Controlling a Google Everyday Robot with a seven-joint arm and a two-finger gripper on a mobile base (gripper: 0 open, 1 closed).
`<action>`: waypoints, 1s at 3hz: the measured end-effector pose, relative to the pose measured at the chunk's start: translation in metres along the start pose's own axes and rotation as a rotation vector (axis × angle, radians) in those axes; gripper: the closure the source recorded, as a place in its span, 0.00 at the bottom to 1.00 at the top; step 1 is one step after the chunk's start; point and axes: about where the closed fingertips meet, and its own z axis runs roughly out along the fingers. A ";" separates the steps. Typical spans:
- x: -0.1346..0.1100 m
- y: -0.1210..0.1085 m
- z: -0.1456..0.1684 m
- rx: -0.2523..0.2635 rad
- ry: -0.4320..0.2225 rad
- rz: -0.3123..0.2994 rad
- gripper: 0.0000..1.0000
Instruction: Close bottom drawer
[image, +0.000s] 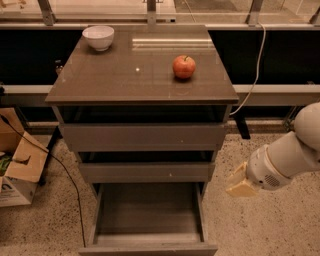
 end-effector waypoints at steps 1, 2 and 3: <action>0.041 -0.002 0.068 -0.104 -0.051 0.047 1.00; 0.043 -0.002 0.071 -0.111 -0.052 0.051 1.00; 0.044 0.005 0.096 -0.150 -0.052 0.045 1.00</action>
Offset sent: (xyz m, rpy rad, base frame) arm -0.0065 -0.0030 -0.0625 0.0731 0.0625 -0.0036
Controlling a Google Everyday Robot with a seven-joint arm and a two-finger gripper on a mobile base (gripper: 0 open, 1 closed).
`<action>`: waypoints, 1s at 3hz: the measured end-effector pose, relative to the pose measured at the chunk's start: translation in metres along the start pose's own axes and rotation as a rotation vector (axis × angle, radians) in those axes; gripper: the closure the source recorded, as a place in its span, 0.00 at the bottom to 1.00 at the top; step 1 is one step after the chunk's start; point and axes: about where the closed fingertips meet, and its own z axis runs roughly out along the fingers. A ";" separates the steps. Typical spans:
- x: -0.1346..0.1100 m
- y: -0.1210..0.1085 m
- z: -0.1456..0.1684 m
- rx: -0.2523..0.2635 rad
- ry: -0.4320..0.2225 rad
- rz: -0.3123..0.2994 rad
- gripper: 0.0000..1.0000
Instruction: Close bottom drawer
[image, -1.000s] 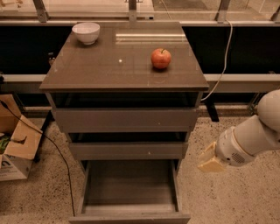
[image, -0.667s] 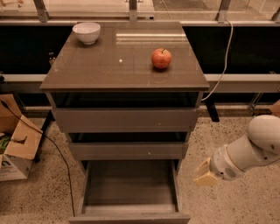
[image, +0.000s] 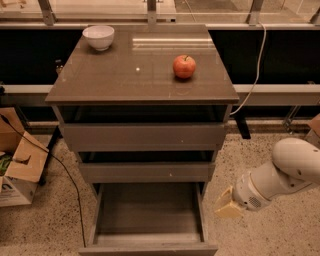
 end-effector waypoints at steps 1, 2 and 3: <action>0.018 -0.004 0.049 -0.069 -0.079 0.053 1.00; 0.028 -0.010 0.085 -0.100 -0.120 0.083 1.00; 0.038 -0.014 0.122 -0.139 -0.126 0.108 1.00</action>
Offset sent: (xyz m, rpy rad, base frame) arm -0.0037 0.0340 -0.1276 0.2056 0.1082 -0.0796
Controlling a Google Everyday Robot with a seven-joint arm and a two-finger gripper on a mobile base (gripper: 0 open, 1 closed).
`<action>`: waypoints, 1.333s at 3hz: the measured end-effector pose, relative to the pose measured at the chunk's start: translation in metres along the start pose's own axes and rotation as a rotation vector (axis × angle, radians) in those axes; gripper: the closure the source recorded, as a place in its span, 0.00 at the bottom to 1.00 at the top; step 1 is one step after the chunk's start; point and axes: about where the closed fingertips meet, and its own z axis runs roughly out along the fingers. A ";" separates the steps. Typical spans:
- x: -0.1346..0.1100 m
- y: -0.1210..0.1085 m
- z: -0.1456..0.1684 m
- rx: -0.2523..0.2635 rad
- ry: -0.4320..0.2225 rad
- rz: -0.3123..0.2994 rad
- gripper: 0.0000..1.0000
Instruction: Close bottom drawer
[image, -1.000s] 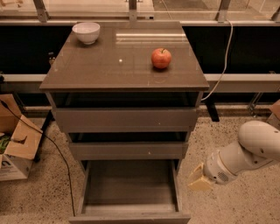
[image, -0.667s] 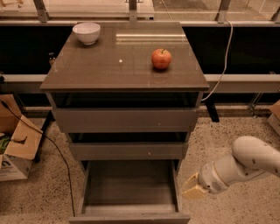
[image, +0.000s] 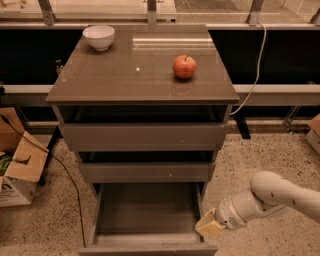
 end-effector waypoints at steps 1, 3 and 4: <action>0.016 -0.007 0.027 -0.035 0.010 0.030 1.00; 0.054 -0.029 0.080 -0.120 0.014 0.111 1.00; 0.070 -0.035 0.098 -0.153 0.015 0.147 1.00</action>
Offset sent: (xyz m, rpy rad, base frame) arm -0.0098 0.0099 -0.0948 0.0271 0.1417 -0.0065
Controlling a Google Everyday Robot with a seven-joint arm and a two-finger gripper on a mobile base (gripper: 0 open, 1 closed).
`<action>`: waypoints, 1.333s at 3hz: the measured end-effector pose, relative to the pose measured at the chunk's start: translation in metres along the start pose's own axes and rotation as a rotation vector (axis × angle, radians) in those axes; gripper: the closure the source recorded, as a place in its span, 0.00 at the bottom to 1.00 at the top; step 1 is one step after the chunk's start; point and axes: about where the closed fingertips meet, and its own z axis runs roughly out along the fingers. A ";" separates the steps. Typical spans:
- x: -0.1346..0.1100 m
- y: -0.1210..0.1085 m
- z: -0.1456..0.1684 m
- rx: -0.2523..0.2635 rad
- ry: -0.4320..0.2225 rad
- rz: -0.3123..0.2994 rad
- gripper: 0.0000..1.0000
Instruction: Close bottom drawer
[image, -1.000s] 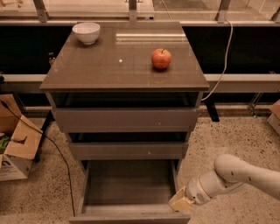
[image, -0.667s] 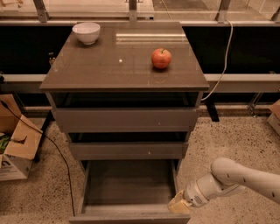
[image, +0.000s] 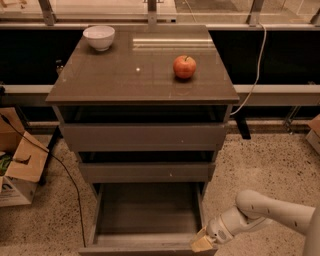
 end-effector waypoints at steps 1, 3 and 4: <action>0.021 -0.013 0.017 -0.032 0.001 0.043 1.00; 0.023 -0.024 0.030 0.019 -0.023 0.027 1.00; 0.026 -0.046 0.050 0.057 -0.070 -0.012 1.00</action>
Offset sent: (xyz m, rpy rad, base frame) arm -0.0062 -0.0047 -0.0246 0.0080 0.0437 -0.0103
